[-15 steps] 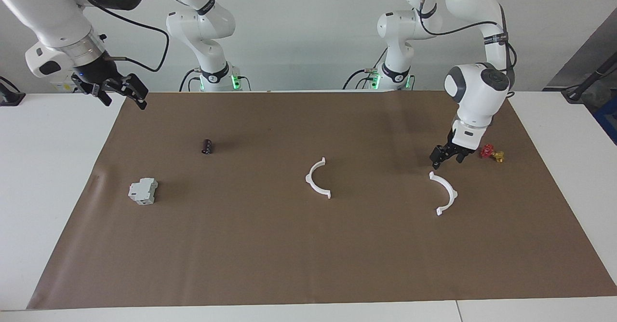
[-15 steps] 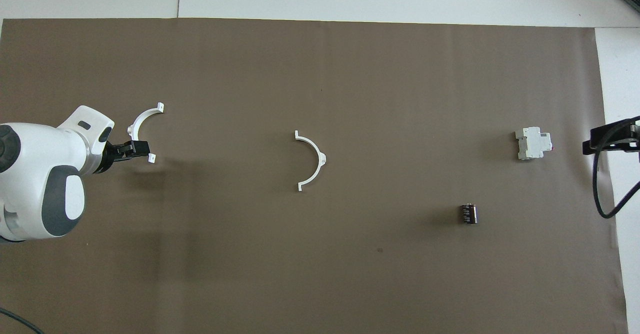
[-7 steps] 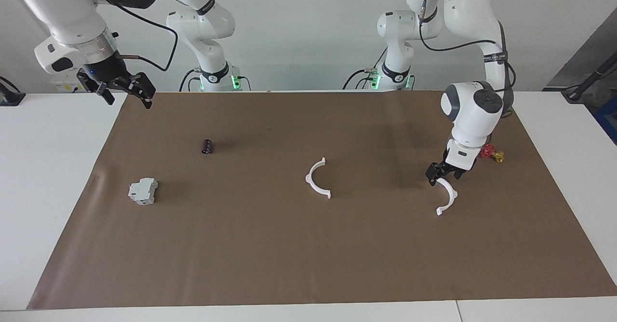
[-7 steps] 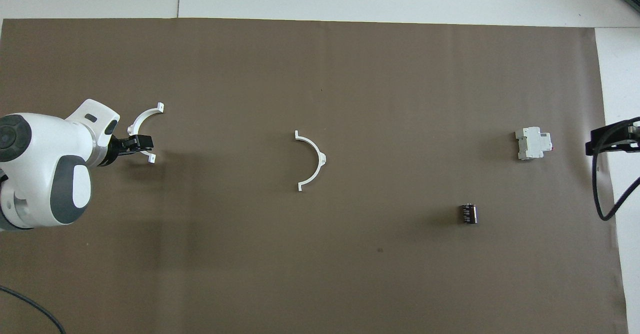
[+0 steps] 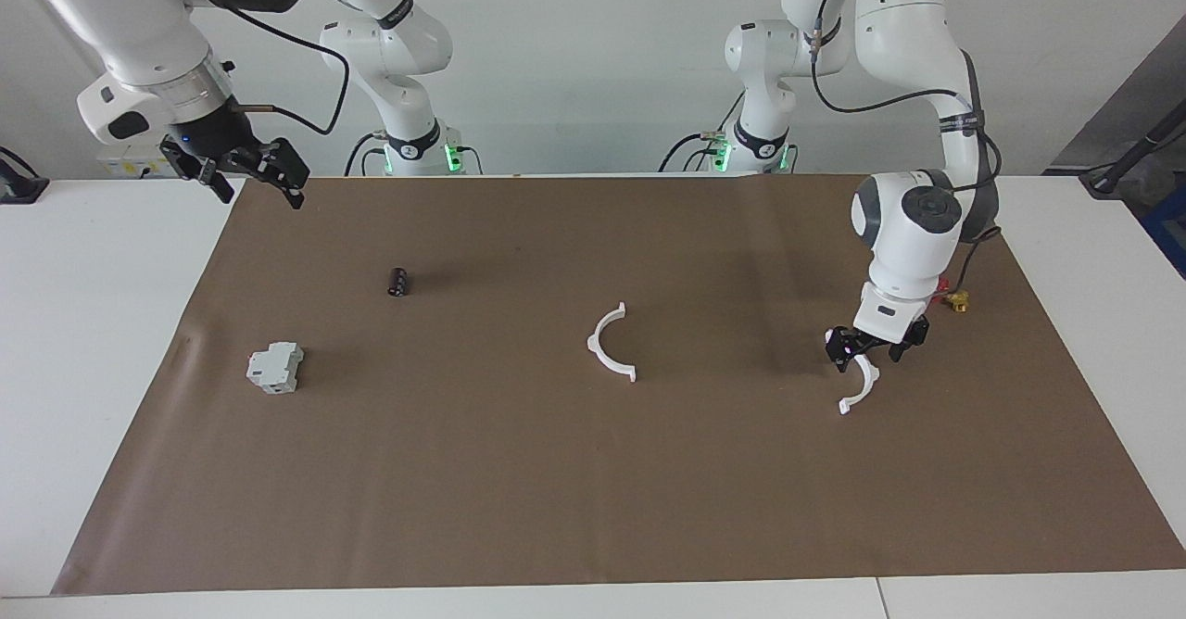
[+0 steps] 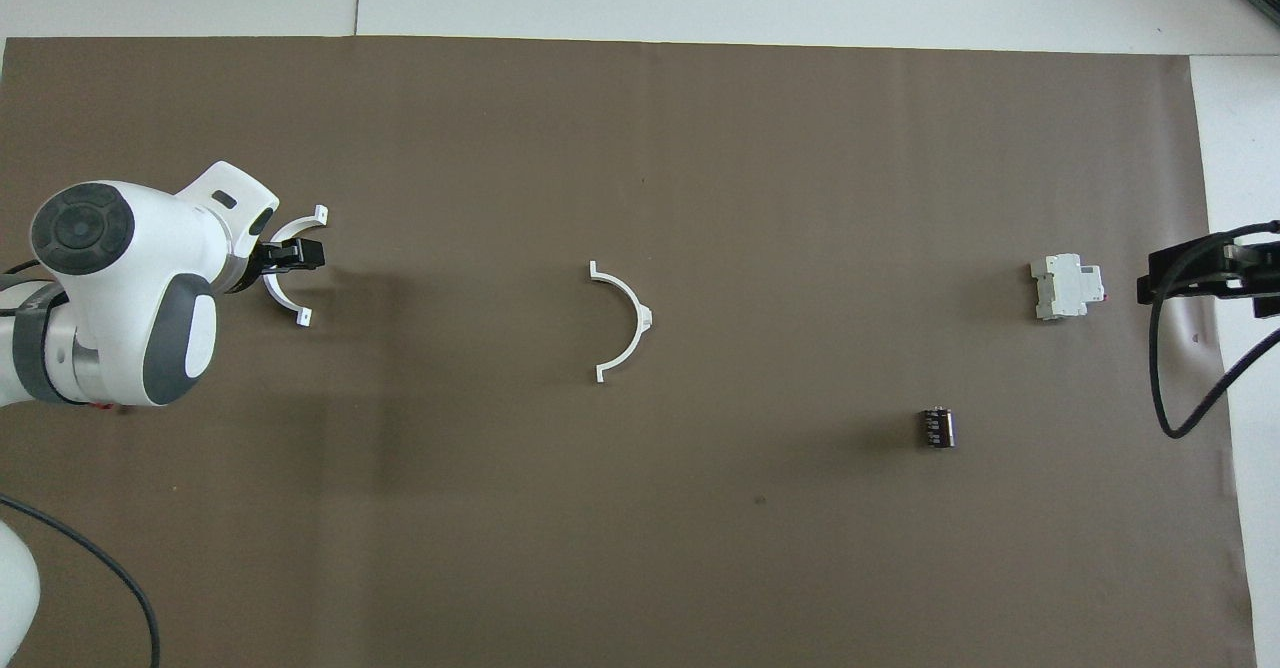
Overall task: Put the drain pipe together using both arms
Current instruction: 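Lift the half-ring with the left gripper and turn it over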
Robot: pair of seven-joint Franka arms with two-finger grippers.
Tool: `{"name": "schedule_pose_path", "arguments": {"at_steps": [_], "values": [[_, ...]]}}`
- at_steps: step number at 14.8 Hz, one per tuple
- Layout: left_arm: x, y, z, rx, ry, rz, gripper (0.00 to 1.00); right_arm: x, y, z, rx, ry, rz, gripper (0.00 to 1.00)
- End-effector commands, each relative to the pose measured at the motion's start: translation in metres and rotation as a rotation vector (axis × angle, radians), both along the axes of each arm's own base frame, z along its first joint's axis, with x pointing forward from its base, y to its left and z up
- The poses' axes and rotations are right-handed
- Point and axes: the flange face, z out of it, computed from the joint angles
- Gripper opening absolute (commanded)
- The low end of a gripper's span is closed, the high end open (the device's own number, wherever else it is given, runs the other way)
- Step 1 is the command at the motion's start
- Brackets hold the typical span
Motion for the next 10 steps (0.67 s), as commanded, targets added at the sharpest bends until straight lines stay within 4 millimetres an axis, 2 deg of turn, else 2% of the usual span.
{"name": "schedule_pose_path", "arguments": {"at_steps": [1, 4, 7, 10], "values": [[0.008, 0.009, -0.011, 0.013, 0.010, -0.017, 1.00, -0.003, 0.011, 0.003, 0.008, -0.032, 0.006, 1.00], [0.005, 0.021, -0.016, -0.002, 0.007, 0.017, 1.00, -0.003, 0.009, 0.003, -0.006, -0.035, 0.011, 1.00], [0.003, 0.021, -0.025, -0.005, 0.015, 0.028, 1.00, -0.004, 0.005, 0.002, -0.003, -0.026, 0.003, 1.00], [0.003, 0.021, -0.025, -0.009, 0.010, 0.048, 1.00, -0.004, 0.005, 0.002, -0.002, -0.024, 0.001, 1.00]]}}
